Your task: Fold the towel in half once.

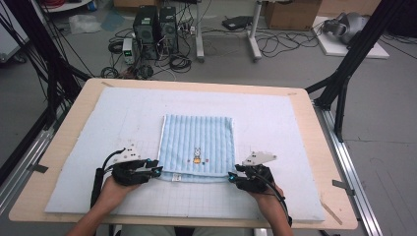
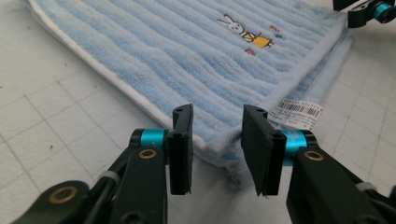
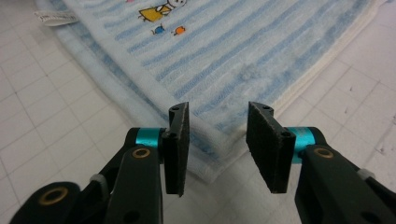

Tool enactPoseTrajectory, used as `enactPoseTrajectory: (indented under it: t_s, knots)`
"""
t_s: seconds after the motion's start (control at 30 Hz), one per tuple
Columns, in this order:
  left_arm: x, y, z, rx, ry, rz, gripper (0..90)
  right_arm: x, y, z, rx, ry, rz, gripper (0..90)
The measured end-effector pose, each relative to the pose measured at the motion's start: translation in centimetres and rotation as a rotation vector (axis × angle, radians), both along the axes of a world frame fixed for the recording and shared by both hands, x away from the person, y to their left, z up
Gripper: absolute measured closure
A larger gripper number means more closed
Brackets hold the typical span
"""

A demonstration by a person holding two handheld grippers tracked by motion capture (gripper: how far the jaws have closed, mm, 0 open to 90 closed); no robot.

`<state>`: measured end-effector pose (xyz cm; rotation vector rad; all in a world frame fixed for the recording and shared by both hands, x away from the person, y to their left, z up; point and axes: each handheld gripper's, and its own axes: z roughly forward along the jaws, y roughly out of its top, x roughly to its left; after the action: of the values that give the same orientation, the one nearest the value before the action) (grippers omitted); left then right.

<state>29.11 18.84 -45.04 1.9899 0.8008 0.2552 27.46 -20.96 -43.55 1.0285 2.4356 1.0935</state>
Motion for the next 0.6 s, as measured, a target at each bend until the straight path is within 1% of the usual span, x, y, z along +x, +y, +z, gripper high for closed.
enactPoseTrajectory:
  t_s: [0.03, 0.1, 0.17, 0.2, 0.23, 0.3, 0.37, 0.47, 0.53, 0.6]
  knots:
    - [0.0, -0.1, 0.0, 0.010, 0.003, 0.001, 69.7, 0.0, 0.1, 0.0, -0.002, 0.005, 0.002, 64.0]
    - [0.0, -0.3, 0.0, 0.032, 0.001, 0.003, 76.9, 0.1, 0.1, -0.2, -0.016, 0.004, 0.003, 71.1]
    - [0.0, -0.4, 0.0, 0.039, -0.002, 0.011, 82.0, 0.1, 0.1, -0.3, -0.031, 0.006, 0.005, 75.7]
    - [-0.1, -0.4, 0.0, 0.040, -0.006, 0.011, 83.1, 0.1, 0.1, -0.3, -0.038, 0.008, 0.005, 78.8]
    - [-0.1, -0.4, 0.0, 0.048, -0.013, 0.008, 83.8, 0.1, 0.1, -0.3, -0.039, 0.006, 0.006, 79.9]
    - [-0.3, -0.3, 0.1, 0.030, -0.024, 0.010, 84.4, 0.1, 0.2, -0.2, -0.046, -0.011, 0.007, 82.1]
    - [-0.3, 0.0, 0.3, 0.004, -0.023, 0.008, 84.4, 0.0, 0.2, 0.1, -0.043, -0.031, 0.008, 82.6]
    - [-0.7, 0.5, 0.9, -0.032, -0.046, 0.003, 84.4, -0.3, -0.1, 0.5, -0.016, -0.038, 0.005, 82.6]
    - [-1.1, 0.7, 1.3, -0.054, -0.061, -0.004, 84.3, -0.5, -0.2, 0.8, -0.010, -0.049, 0.007, 82.5]
    - [-1.5, 0.7, 1.4, -0.063, -0.062, -0.013, 84.3, -0.7, -0.3, 1.0, -0.008, -0.056, 0.006, 82.6]
